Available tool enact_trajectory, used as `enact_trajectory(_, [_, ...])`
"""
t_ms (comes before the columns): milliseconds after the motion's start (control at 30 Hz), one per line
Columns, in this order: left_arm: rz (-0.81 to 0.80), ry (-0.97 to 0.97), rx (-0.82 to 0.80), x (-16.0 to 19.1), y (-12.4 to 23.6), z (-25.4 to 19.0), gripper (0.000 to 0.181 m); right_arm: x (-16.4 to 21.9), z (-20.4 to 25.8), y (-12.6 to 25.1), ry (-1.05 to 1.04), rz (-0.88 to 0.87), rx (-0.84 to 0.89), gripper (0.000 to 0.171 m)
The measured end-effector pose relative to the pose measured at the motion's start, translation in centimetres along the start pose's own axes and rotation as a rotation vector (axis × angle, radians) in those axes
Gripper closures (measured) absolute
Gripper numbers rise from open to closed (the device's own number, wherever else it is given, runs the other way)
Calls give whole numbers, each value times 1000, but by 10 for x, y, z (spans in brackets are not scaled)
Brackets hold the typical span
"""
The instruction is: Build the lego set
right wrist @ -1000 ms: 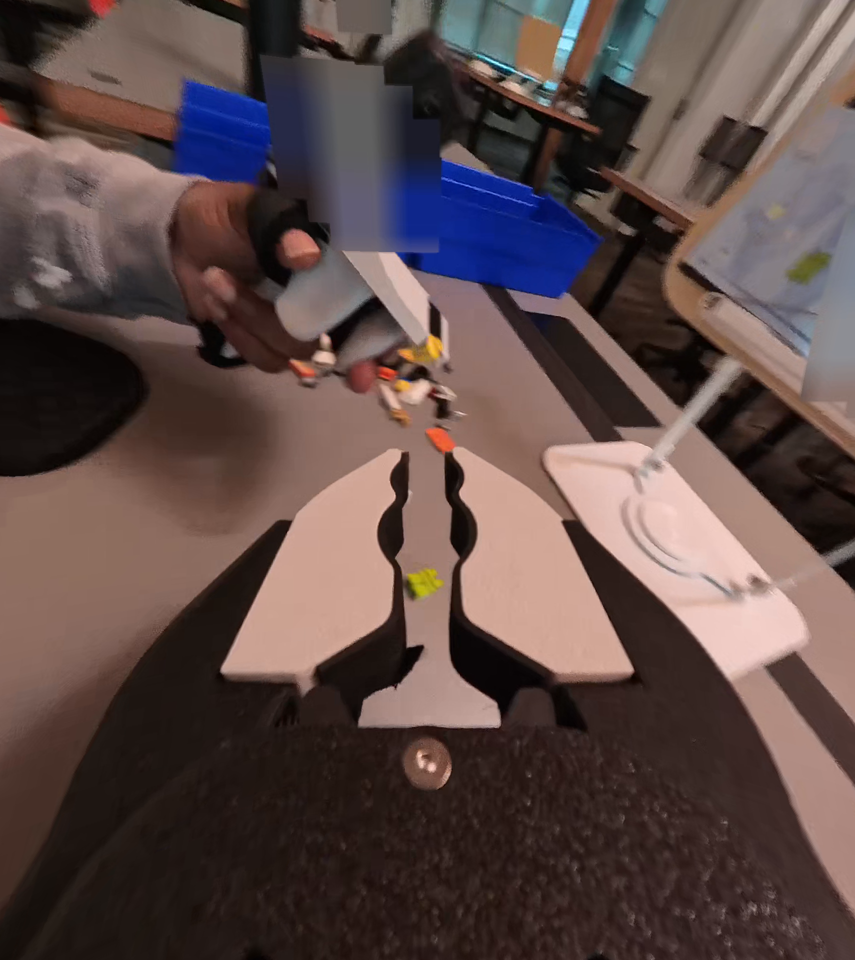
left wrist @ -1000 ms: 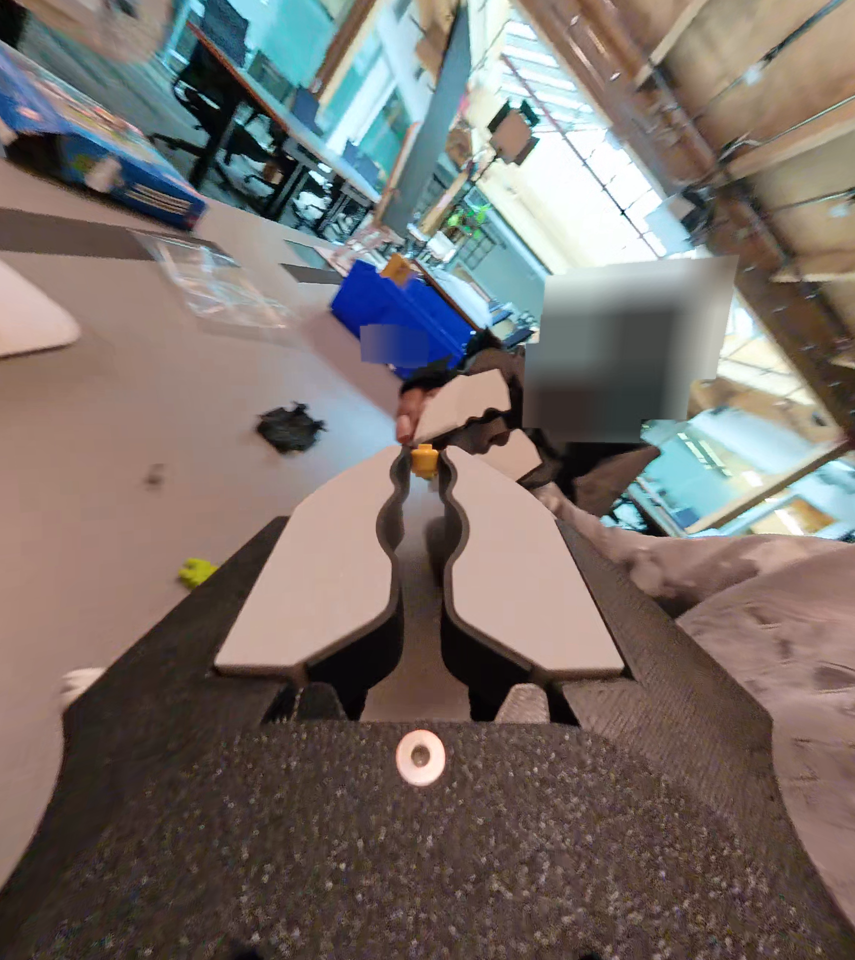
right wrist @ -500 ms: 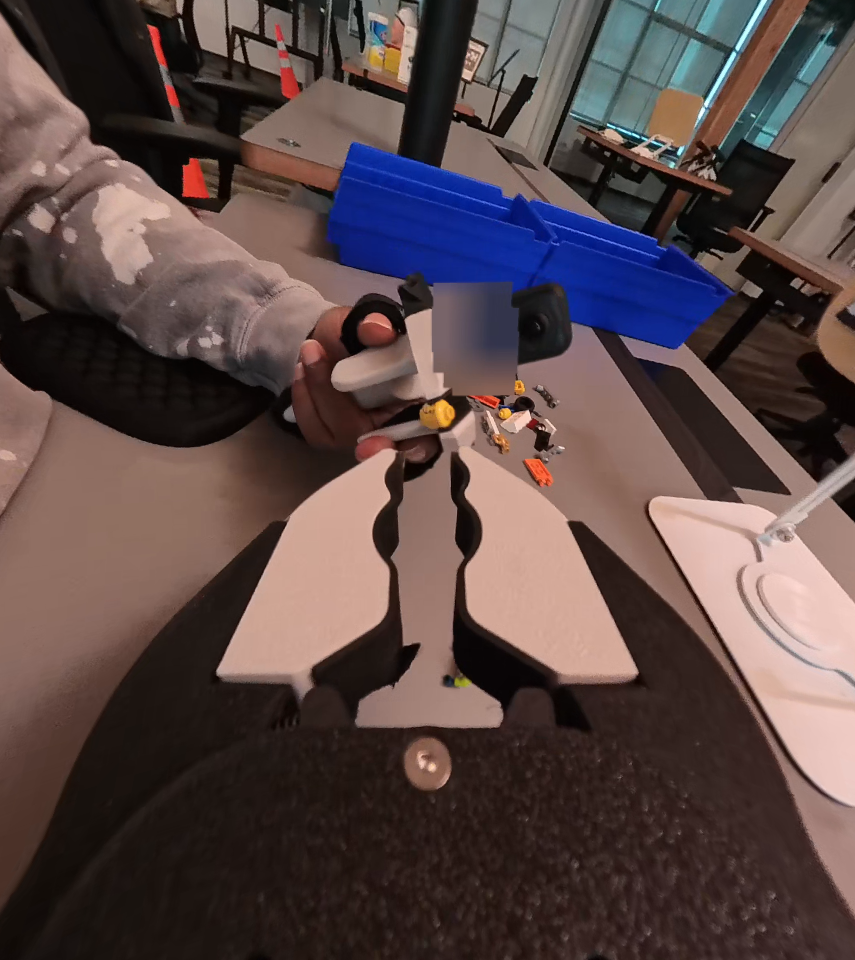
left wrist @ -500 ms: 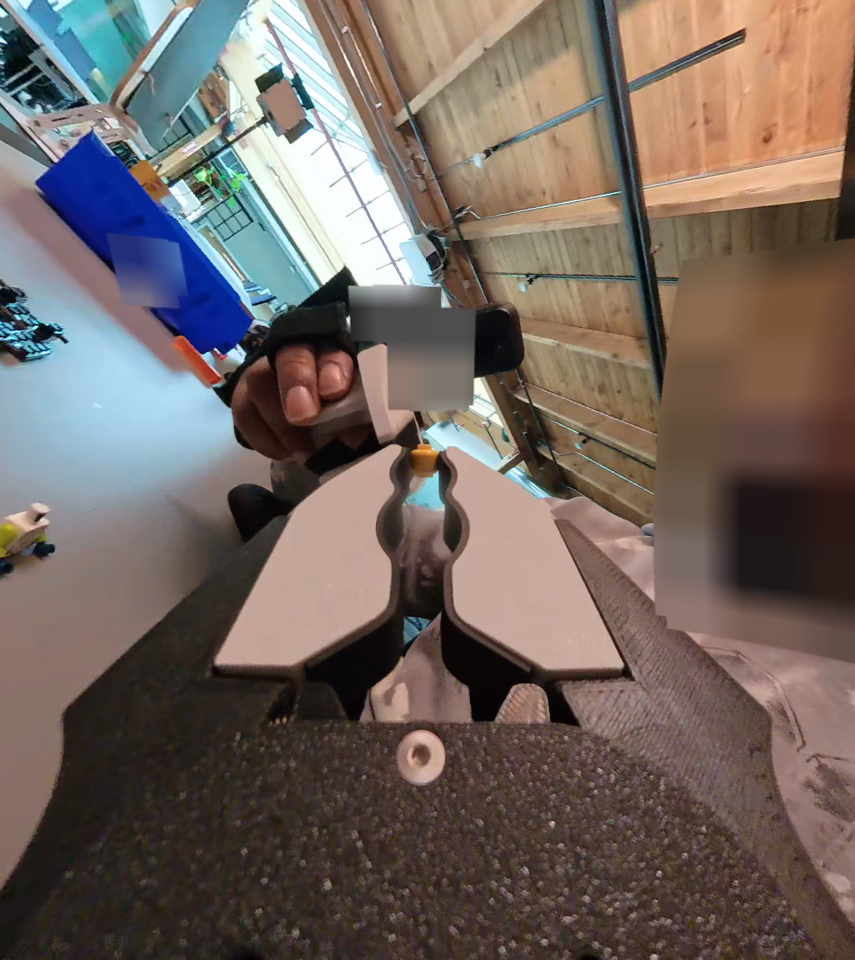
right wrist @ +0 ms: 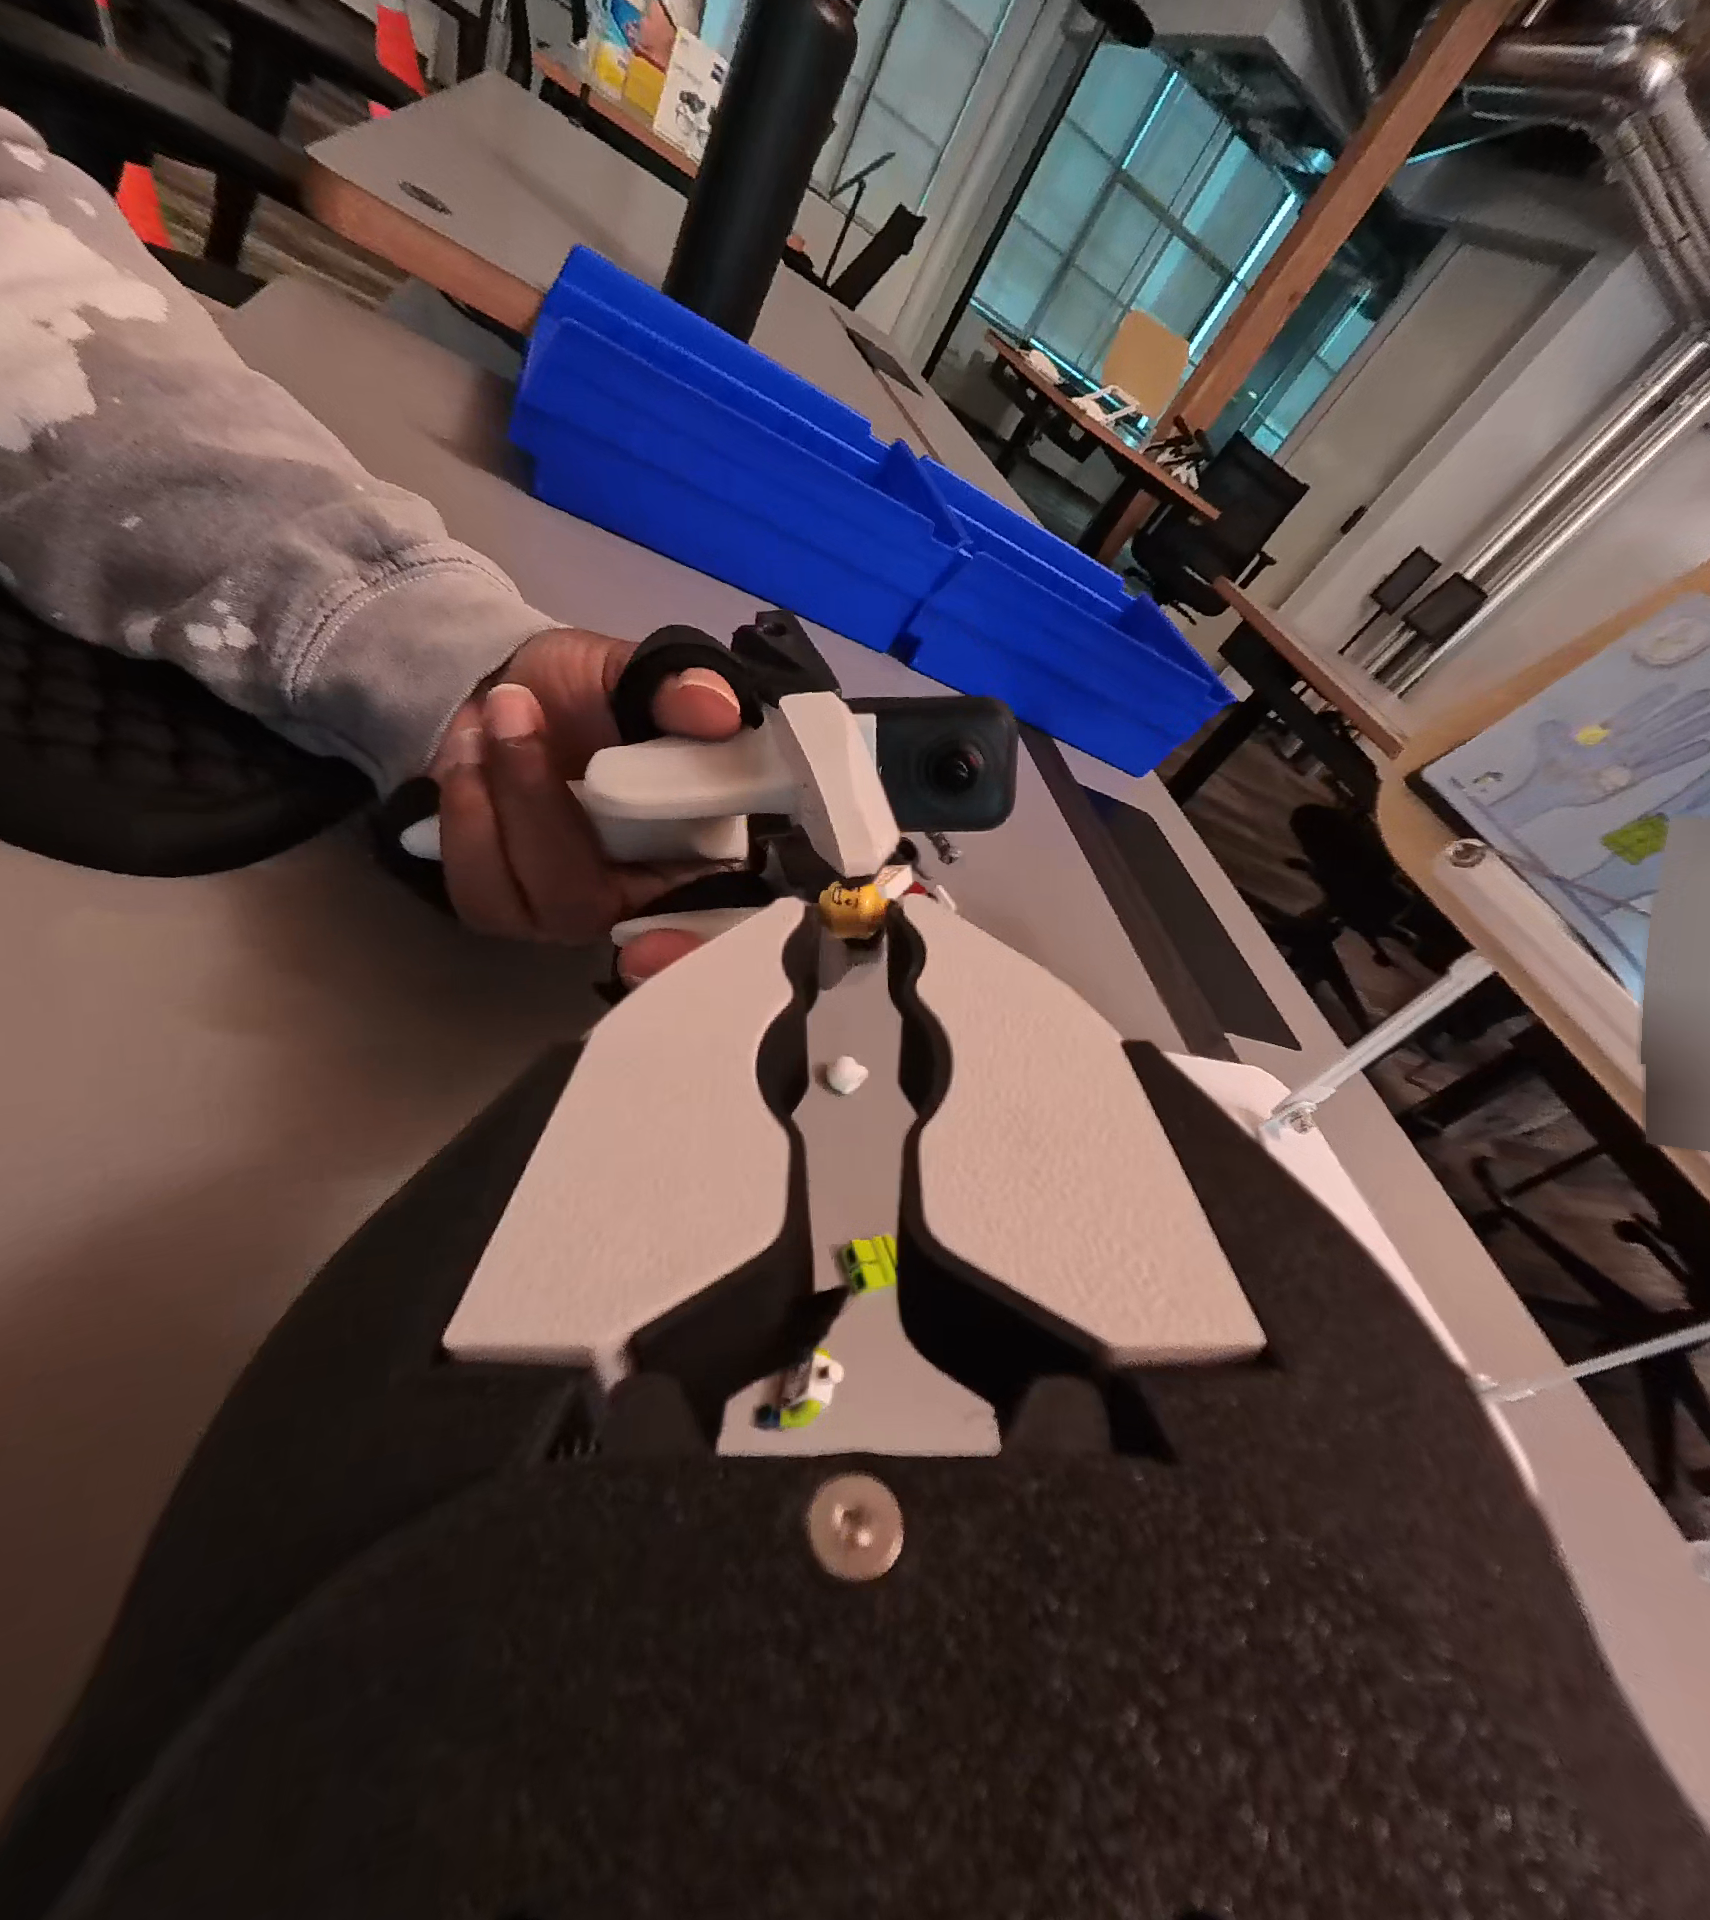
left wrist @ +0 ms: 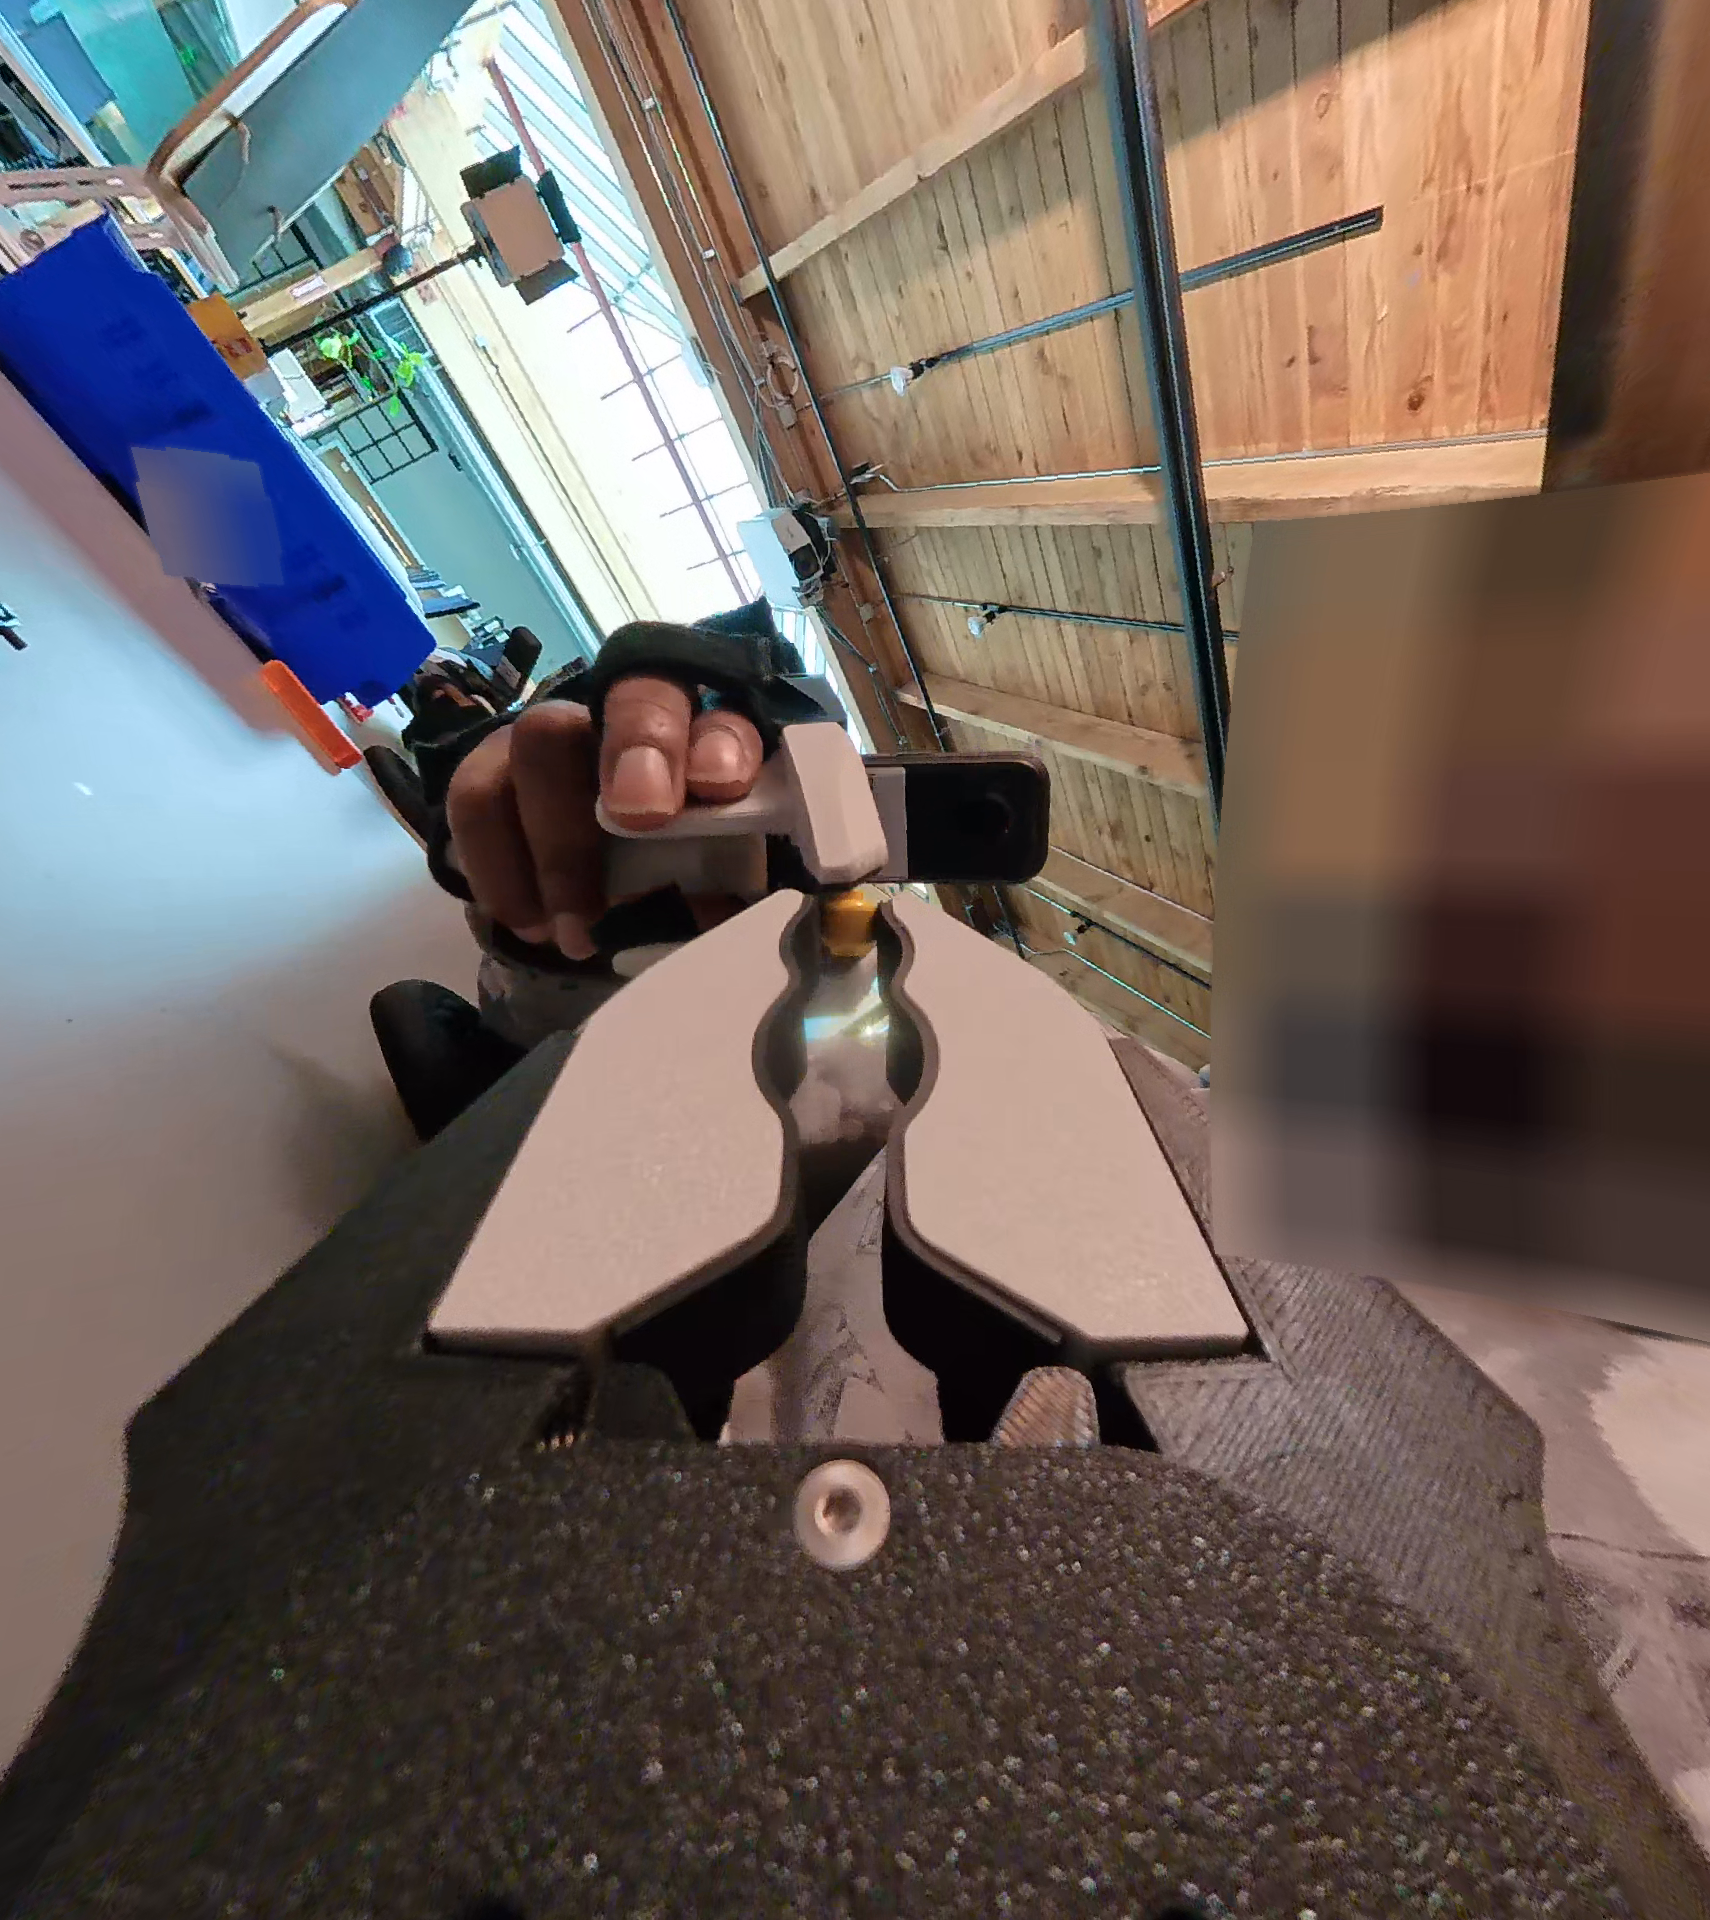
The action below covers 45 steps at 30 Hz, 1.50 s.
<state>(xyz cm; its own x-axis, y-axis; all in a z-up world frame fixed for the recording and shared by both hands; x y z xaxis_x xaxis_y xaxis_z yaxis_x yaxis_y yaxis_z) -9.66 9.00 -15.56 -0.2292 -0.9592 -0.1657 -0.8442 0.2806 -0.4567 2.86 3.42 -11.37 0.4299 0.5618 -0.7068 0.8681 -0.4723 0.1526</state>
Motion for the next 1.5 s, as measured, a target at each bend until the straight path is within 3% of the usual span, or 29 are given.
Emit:
enact_trajectory(267, [-17, -11, -21, -2, 3, 0, 171, 1, 1, -2, 15, 36, 27, 159])
enact_trajectory(400, [-56, -98, -109, -4, 7, -1, 164, 6, -3, -2, 2, 103, 71, 159])
enact_trajectory(600, [-77, -202, -214, -3, 4, -2, 167, 7, 0, -9, 30, 179, 103, 159])
enact_trajectory(1500, [-110, -308, -310, -6, 9, -12, 172, 1, 6, -19, 71, 260, 217, 159])
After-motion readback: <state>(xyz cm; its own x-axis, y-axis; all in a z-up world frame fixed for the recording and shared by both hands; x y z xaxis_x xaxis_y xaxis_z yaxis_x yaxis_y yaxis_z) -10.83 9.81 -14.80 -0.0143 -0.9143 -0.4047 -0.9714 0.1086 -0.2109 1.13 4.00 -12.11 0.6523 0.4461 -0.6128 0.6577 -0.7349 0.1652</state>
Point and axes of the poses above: each gripper's, where its closed fingertips meet, y back along the fingers, x out of its underside, z = x × y across the jaws, the point moved 8 cm from there along y, back along the fingers, and after that the axes turned 15 degrees about y, right-handed, at the moved point
